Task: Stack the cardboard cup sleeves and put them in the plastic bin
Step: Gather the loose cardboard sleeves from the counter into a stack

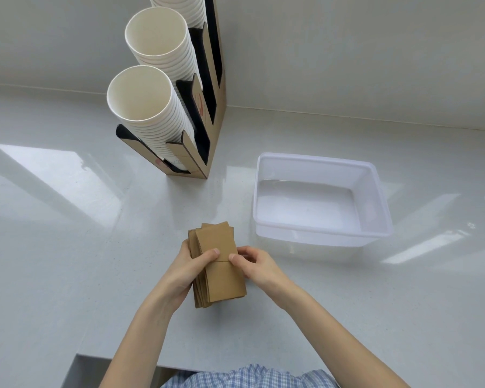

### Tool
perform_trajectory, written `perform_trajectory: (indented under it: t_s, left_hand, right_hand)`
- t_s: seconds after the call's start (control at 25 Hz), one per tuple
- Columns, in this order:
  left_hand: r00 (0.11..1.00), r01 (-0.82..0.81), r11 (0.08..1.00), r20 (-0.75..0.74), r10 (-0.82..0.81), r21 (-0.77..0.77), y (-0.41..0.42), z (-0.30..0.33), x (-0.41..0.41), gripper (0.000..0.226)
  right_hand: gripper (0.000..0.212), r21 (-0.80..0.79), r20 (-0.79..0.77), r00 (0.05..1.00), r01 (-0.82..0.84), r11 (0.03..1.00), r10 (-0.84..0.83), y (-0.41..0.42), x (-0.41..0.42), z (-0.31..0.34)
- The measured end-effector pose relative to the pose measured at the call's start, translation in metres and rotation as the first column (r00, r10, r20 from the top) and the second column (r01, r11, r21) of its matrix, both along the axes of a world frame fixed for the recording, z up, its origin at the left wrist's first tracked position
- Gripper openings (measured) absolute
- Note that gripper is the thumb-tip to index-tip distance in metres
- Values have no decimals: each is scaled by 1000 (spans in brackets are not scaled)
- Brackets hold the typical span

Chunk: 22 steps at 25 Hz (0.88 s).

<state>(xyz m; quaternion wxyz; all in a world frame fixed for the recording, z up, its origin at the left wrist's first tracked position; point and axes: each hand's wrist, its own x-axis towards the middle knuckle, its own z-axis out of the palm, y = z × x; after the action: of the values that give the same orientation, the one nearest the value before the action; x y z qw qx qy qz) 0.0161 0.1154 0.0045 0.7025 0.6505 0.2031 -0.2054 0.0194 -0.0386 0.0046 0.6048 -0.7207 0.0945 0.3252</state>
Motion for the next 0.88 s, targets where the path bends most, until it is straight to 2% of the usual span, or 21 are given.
perform_trajectory:
  t_s: [0.12,0.24,0.36,0.56,0.72,0.88]
  left_hand:
    - [998,-69,998,4,69,12,-4,-3,-2,48]
    - [984,-174,982,10,175,-67,-6,-1,-2,32]
    - [948,-302,939,50,314,-167,-3,8,0,21]
    - [905,-360,891,129,406,-275,-8,14,0,35]
    - [933,-214,926,216,288,-310,-24,14,-12,56]
    - [964,-35,963,245,103,-267,-26,10,-17,96]
  right_hand:
    - [39,3,-8,1000,2,1000,-2,0,-1,1]
    - [42,58,-30,997,66,996,-65,0,-1,5]
    - [62,175,-119,989,111,978,-91,-3,-4,8]
    - [98,426,-260,962,192,884,-83,5,-18,3]
    - [82,512,-177,968,244,823,-177,2,-19,-2]
    - [82,451,-54,968,241,859,-243,-25,-26,-5]
